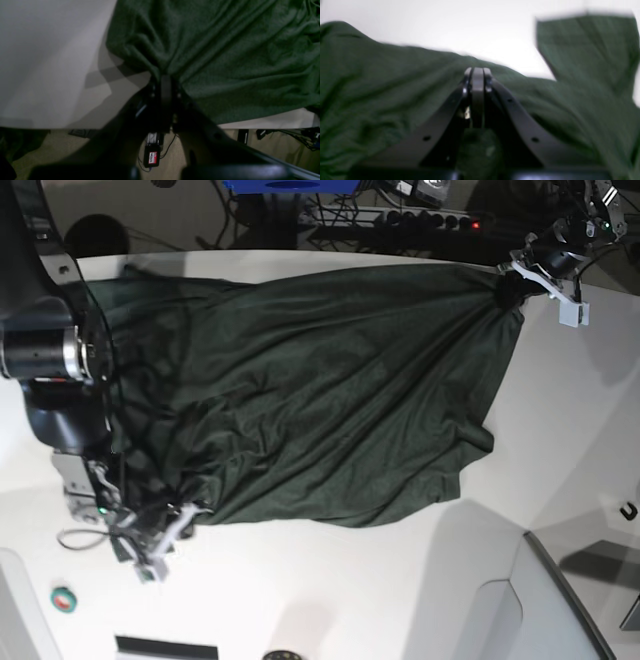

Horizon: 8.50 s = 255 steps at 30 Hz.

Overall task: Layout the t-shirt on the table in an organized manner, then fold the t-shirt properly
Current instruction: 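Drag the held shirt edge with the right gripper away from the left gripper, then release and regrasp the shirt's hem edge with the right gripper, then lift the shirt with both grippers and swing it to lay flat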

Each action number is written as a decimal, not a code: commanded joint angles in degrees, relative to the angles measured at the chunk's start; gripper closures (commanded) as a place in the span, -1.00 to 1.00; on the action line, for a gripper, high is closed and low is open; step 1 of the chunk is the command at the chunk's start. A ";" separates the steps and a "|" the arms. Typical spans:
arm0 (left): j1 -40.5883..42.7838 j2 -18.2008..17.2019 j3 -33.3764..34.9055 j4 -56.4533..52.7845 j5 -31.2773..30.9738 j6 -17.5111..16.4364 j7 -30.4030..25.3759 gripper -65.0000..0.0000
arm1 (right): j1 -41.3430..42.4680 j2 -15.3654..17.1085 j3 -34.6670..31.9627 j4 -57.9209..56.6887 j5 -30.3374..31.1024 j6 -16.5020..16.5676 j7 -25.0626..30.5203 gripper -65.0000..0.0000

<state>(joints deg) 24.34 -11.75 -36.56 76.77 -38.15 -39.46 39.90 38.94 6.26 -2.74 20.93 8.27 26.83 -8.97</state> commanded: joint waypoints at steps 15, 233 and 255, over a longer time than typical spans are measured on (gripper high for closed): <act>0.23 -2.89 -0.41 1.07 -1.01 -0.54 -0.91 1.00 | -27.82 8.02 31.89 45.93 5.84 10.58 -35.12 -0.60; -42.49 -11.24 27.28 14.08 40.04 -0.54 18.69 1.00 | -9.53 14.79 9.91 46.72 18.94 13.17 -49.62 0.98; -77.74 -6.23 42.40 10.22 55.34 -0.54 25.64 1.00 | 17.19 23.41 2.26 56.57 10.50 13.17 -54.37 0.98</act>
<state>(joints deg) -50.96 -17.37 6.20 86.76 14.94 -40.53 64.16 53.71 28.75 -0.86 77.08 20.01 40.12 -62.94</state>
